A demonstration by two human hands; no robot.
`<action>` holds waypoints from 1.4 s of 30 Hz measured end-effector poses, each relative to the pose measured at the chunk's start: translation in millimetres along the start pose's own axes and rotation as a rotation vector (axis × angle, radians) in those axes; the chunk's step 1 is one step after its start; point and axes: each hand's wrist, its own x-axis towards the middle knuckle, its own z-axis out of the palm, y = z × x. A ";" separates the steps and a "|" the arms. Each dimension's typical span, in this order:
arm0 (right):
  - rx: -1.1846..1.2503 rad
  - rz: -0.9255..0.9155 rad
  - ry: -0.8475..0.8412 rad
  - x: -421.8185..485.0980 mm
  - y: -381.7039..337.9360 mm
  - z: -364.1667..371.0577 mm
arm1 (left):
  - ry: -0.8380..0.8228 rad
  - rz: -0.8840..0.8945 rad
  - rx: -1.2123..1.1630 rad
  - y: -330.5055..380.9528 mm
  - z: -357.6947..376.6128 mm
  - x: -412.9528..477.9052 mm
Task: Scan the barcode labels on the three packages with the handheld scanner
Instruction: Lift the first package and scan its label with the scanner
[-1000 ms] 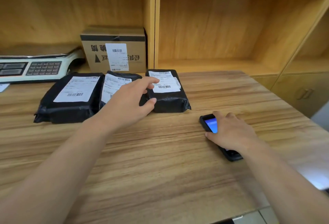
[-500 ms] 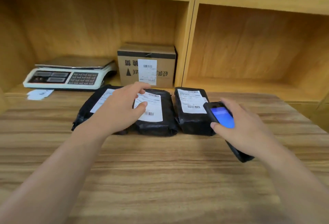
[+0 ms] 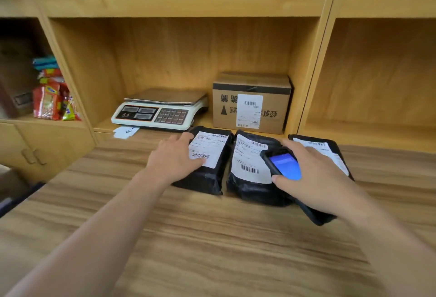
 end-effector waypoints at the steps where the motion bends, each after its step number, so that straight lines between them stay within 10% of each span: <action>1: 0.013 -0.004 -0.006 0.7 -2.7 1.0 | -0.009 -0.045 -0.093 -4.4 0.1 2.0; 14: -0.008 -0.067 -0.001 -3.5 -15.0 1.0 | -0.111 -0.296 -0.804 -26.8 24.9 11.0; 31: 0.039 -0.117 0.040 -19.8 -14.8 -5.7 | -0.105 -0.382 -0.905 -15.9 23.9 -16.0; 42: 0.077 -0.126 0.037 -27.4 -10.3 -7.3 | 0.290 -0.399 -1.195 -2.2 18.0 -46.4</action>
